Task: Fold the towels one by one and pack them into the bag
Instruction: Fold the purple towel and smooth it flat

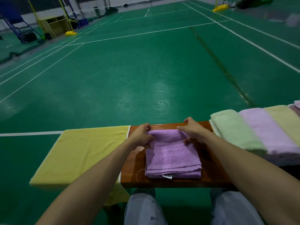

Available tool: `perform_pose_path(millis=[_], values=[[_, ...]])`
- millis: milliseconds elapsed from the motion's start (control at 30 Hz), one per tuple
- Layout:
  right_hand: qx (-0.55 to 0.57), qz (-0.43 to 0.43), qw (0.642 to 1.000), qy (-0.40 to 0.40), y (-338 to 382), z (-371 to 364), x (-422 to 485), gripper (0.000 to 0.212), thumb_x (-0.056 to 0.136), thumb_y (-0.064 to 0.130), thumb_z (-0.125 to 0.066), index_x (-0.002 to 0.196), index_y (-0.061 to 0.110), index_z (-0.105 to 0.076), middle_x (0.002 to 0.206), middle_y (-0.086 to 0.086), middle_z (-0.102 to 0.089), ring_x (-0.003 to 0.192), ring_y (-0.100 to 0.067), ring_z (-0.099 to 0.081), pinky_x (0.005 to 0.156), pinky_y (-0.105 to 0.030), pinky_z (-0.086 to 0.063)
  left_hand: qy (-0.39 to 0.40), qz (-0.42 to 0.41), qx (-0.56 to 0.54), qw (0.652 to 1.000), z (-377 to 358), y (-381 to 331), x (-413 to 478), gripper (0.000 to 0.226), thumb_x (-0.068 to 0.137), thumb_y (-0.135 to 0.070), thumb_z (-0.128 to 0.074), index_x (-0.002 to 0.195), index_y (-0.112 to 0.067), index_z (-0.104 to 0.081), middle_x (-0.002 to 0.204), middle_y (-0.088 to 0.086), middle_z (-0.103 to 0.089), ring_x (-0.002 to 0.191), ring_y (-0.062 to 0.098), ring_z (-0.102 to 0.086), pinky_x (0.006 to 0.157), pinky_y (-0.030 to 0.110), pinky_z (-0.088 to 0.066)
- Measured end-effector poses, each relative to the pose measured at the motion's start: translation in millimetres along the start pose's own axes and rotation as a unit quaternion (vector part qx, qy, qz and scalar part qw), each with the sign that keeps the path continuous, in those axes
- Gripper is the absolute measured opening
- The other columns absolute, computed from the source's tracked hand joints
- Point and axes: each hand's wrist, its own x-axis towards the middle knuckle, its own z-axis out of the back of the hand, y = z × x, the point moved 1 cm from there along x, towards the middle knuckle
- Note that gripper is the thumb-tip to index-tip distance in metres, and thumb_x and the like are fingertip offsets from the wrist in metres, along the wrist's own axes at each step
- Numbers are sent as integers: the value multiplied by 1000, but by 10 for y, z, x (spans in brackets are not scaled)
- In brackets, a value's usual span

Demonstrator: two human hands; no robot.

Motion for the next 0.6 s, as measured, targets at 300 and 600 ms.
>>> perform_pose_path(millis=[300,600], values=[[199,14,978,-60,65,14,-266,20,96,22,-62,103,12,-46,103,-8,-47,87,-30,-58,49,-35,-58,-33,38,-210,976,22,50,-298,15,88,-9,-67,95,-5,-55,97,14,-62,75,23,-67,62,37,-61],[97,44,990,-93,-231,9,-663,38,83,7,-74,111,14,-49,104,-11,-56,77,-26,-60,42,-27,-50,-176,35,-190,965,-280,173,-688,13,85,-8,-67,84,-12,-55,92,10,-61,91,27,-61,75,48,-59]])
